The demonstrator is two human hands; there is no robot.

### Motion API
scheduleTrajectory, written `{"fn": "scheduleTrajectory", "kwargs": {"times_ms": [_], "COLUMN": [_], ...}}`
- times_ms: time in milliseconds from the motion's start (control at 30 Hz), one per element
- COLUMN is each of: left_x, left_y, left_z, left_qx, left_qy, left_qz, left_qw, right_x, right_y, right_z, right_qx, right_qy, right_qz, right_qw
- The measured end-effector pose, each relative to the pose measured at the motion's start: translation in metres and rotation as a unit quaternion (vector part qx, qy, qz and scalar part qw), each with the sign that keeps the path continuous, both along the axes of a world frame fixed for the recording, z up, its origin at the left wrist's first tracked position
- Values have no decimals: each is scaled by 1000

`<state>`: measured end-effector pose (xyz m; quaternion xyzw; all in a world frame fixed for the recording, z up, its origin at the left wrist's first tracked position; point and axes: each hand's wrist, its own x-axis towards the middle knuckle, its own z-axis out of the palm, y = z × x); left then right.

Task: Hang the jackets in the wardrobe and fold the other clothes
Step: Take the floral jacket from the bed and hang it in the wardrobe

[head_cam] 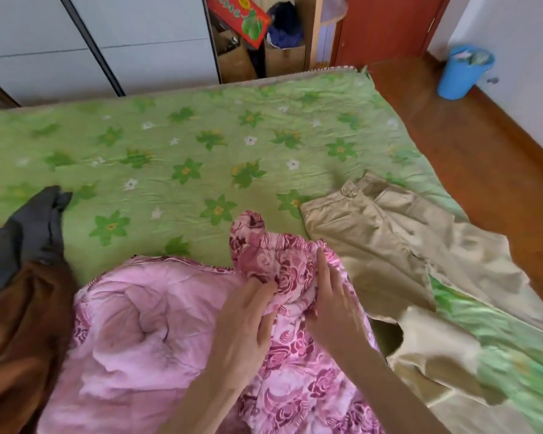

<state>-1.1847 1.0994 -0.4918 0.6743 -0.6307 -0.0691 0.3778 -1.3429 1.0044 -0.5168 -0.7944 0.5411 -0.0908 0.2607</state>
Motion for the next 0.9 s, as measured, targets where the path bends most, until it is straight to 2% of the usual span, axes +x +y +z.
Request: {"fn": "scheduleTrajectory", "kwargs": {"times_ms": [67, 167, 267, 367, 400, 467, 567, 733, 900], "left_x": [-5, -13, -16, -23, -26, -34, -44, -49, -57], "left_y": [6, 19, 35, 58, 66, 80, 98, 125, 139], "left_z": [37, 89, 136, 170, 178, 188, 196, 212, 274], "left_qx": [-50, -113, -162, -183, -186, -187, -160, -101, -149], "left_qy": [-26, -71, -70, -85, -100, -121, -121, -85, -57], "left_qz": [-9, -26, -20, -20, -18, -16, 2, 65, 82], "left_qw": [998, 991, 984, 979, 977, 975, 980, 989, 984], "right_x": [-8, -27, -47, -61, -63, -66, -67, -78, -83], "right_y": [-3, -10, -20, -27, -28, -23, -13, 19, 47], "right_z": [31, 71, 107, 162, 180, 212, 240, 281, 356], "right_qx": [-9, -11, -21, 156, 205, 248, 238, 211, 131], "right_qy": [3, -15, -138, -307, -324, -310, -302, -381, -405], "right_qz": [2, -49, -124, -142, -117, -43, -15, -33, 16], "right_qw": [1000, 999, 982, 928, 916, 917, 923, 900, 905]}}
